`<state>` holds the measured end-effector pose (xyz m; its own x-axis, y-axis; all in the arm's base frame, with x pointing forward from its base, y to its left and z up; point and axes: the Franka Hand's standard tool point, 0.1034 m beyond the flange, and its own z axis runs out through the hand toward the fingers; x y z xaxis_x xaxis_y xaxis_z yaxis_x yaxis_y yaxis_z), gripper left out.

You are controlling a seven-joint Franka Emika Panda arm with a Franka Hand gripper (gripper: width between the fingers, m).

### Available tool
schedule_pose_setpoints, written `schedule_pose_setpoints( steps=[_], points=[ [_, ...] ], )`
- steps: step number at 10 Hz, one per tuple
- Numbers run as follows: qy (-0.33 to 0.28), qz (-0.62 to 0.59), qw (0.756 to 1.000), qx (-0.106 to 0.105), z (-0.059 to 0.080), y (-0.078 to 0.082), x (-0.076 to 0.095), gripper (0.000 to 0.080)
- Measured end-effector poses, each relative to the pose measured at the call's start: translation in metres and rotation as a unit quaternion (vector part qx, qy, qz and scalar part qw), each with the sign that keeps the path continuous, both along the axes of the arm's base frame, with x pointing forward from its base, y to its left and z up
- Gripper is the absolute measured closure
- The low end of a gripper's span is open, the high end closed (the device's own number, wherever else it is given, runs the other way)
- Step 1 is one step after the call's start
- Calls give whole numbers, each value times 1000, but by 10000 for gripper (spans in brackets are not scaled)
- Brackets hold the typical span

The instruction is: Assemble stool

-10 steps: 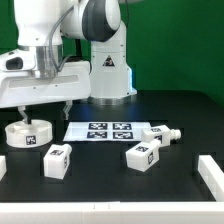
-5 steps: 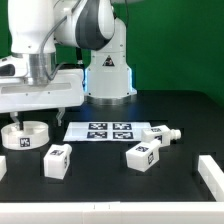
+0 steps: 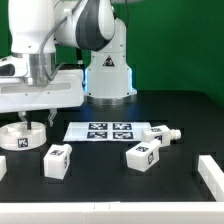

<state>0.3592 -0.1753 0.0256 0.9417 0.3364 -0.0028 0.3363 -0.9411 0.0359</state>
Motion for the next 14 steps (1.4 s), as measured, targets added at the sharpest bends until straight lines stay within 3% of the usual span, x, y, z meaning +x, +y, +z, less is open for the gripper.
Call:
schedule_pose_setpoints(
  steps=[4,6,8,10,12,14],
  points=[
    [-2,-4,1000,1,3,7,6,498],
    [-7,-24,1000,9,21,38,36,497],
    [-8,-57,998,17,44,82,72,497],
    [-19,-97,995,16,52,112,96,497],
    [-18,-98,995,16,46,113,85,497],
    [-19,-95,995,17,47,116,89,495]
  ],
)
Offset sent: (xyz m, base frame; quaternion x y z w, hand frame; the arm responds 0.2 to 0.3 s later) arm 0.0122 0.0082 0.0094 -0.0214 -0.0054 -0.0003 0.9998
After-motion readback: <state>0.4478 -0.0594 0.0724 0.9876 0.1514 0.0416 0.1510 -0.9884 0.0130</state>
